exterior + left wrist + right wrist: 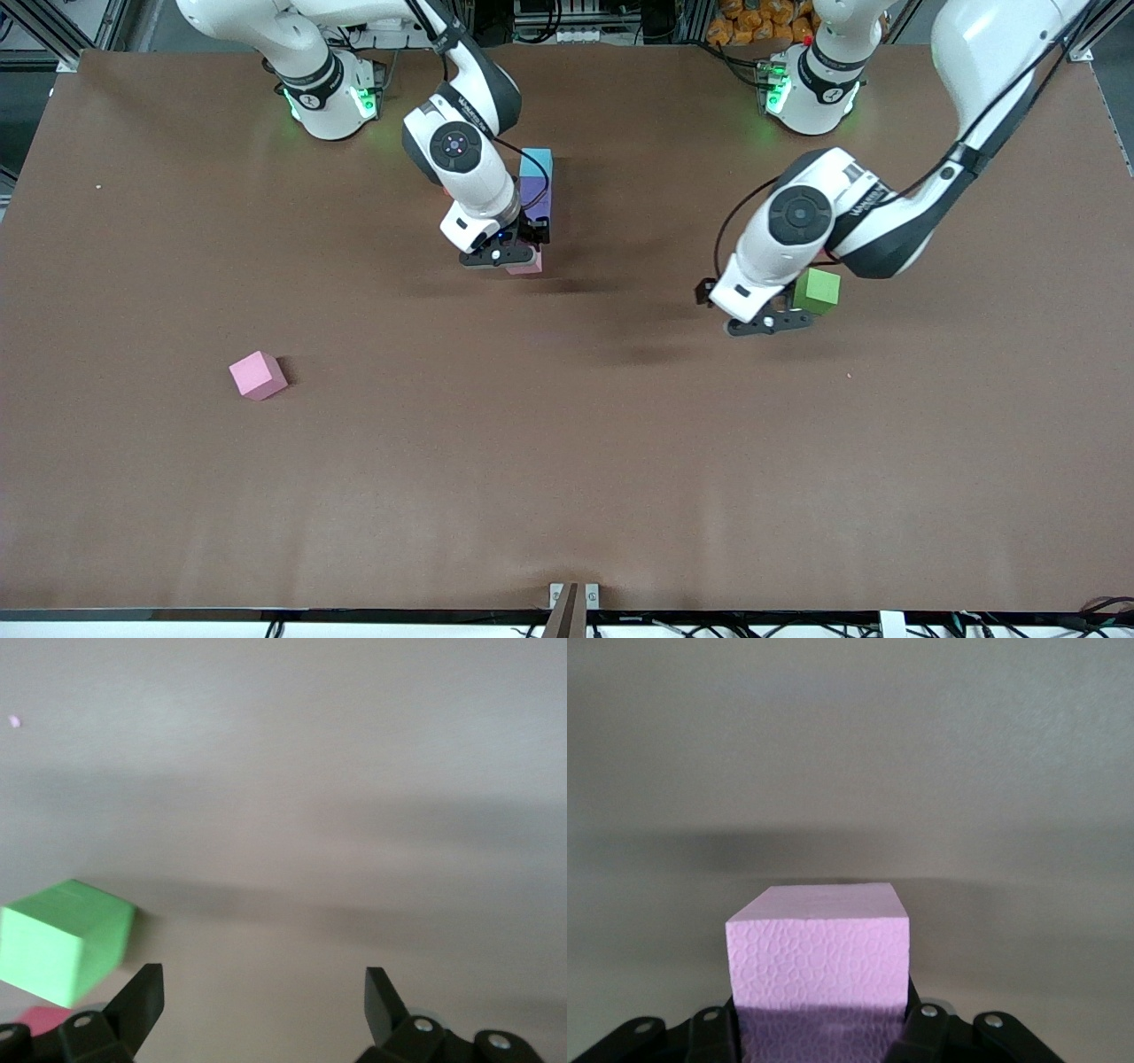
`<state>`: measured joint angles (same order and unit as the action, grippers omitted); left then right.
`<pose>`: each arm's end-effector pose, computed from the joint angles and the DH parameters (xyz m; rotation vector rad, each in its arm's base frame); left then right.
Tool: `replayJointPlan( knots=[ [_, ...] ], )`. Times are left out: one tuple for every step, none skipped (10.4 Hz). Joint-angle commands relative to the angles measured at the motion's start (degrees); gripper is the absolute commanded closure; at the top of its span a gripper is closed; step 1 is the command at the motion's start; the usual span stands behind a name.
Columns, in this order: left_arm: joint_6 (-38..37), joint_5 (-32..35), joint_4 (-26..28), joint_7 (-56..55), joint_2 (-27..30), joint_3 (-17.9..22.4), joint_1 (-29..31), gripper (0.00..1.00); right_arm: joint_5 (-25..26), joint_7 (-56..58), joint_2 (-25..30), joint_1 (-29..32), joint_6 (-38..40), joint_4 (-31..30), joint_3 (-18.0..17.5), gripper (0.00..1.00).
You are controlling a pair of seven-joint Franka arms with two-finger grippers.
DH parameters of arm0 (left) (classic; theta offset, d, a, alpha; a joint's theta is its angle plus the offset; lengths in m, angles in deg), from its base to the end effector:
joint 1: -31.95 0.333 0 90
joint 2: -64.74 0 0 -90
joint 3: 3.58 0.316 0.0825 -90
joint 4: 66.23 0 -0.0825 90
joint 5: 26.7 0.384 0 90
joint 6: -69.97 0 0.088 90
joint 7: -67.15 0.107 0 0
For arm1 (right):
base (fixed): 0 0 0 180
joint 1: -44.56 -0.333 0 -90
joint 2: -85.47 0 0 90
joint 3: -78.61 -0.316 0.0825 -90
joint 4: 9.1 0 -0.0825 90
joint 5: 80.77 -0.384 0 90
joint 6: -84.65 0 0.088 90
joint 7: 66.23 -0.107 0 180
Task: Arrange blocks into number 1
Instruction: 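Grasp the green block with the left gripper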
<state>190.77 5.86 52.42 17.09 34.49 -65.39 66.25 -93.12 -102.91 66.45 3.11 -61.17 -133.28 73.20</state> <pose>0.5161 -0.2252 0.2824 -3.0529 -0.1089 0.1700 0.3917 0.4137 0.2445 -2.9940 0.0060 0.1056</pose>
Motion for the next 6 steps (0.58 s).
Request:
replayJointPlan(
  knots=[
    [0.9,2.9,5.8,9.4,2.0,-2.2,8.8,0.0,0.9,-1.3,-2.5,-0.6,-3.1,0.2,0.3,0.56],
    [0.9,4.0,6.8,12.2,2.2,-3.6,12.4,0.0,1.0,-1.3,-3.7,-1.1,-3.9,0.7,0.6,0.56],
    [1.1,5.9,7.3,14.4,2.0,-3.7,14.5,0.0,0.9,-1.3,-4.4,-1.8,-3.9,1.4,1.0,0.56],
    [1.2,6.7,7.1,14.5,1.8,-3.7,14.9,0.0,0.9,-1.3,-5.1,-2.7,-3.9,2.1,1.6,0.56],
    [1.2,6.8,6.2,14.6,1.8,-3.5,15.0,0.0,1.0,-1.3,-5.6,-3.1,-3.9,2.2,1.6,0.56],
    [1.1,6.8,4.7,14.6,1.9,-3.5,15.9,0.0,1.0,-1.3,-5.6,-3.3,-3.8,2.2,1.6,0.56]
  ],
)
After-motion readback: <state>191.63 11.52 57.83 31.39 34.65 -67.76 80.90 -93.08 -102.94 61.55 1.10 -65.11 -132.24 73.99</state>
